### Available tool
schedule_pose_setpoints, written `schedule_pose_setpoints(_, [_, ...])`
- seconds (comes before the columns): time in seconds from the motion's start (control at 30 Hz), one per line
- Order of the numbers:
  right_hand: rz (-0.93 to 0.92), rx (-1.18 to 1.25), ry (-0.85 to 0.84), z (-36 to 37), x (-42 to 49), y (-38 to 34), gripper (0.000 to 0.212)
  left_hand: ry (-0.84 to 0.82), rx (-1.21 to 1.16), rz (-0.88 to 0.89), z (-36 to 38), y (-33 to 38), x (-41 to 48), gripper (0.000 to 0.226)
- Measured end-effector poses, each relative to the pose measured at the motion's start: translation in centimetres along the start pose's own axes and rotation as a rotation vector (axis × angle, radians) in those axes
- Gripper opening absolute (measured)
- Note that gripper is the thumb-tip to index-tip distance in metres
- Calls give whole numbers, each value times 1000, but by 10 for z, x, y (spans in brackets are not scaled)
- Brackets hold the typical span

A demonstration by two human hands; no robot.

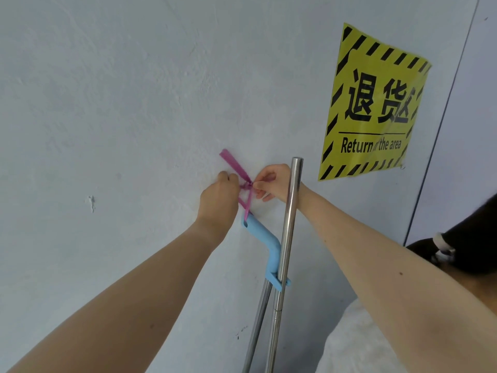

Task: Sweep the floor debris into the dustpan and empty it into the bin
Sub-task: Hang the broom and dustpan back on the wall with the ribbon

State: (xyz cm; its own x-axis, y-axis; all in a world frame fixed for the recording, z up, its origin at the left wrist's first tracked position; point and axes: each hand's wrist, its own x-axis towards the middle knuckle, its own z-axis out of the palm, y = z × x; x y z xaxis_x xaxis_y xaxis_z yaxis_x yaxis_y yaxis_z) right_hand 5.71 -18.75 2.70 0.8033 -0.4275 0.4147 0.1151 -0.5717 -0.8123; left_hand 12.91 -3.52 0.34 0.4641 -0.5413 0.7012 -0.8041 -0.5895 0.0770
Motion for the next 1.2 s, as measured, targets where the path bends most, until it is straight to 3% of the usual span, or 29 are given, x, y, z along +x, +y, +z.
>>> schedule_pose_setpoints(0.07, [29,28,-25,4,-3,0,3,-3,11,-4,1,0,0,12])
schedule_pose_setpoints(0.27, [-17,359,155,4,6,-5,8,8,55,24,1,-1,0,8])
schedule_pose_setpoints(0.47, [-67,195,208,5,8,-1,14,18,71,47,2,-3,-1,12])
schedule_pose_setpoints(0.57, [-61,75,192,2,5,4,23,34,57,120,-1,-2,-4,31])
schedule_pose_setpoints(0.7, [-29,116,191,5,2,13,25,8,64,208,1,-3,-7,38])
schedule_pose_setpoints(0.97, [-40,364,222,11,0,7,17,56,-85,58,0,-1,1,19])
schedule_pose_setpoints(1.1, [-65,332,200,10,4,1,14,81,-80,18,2,4,4,7])
schedule_pose_setpoints(1.2, [-37,379,174,14,6,2,17,97,-42,-10,4,6,2,20])
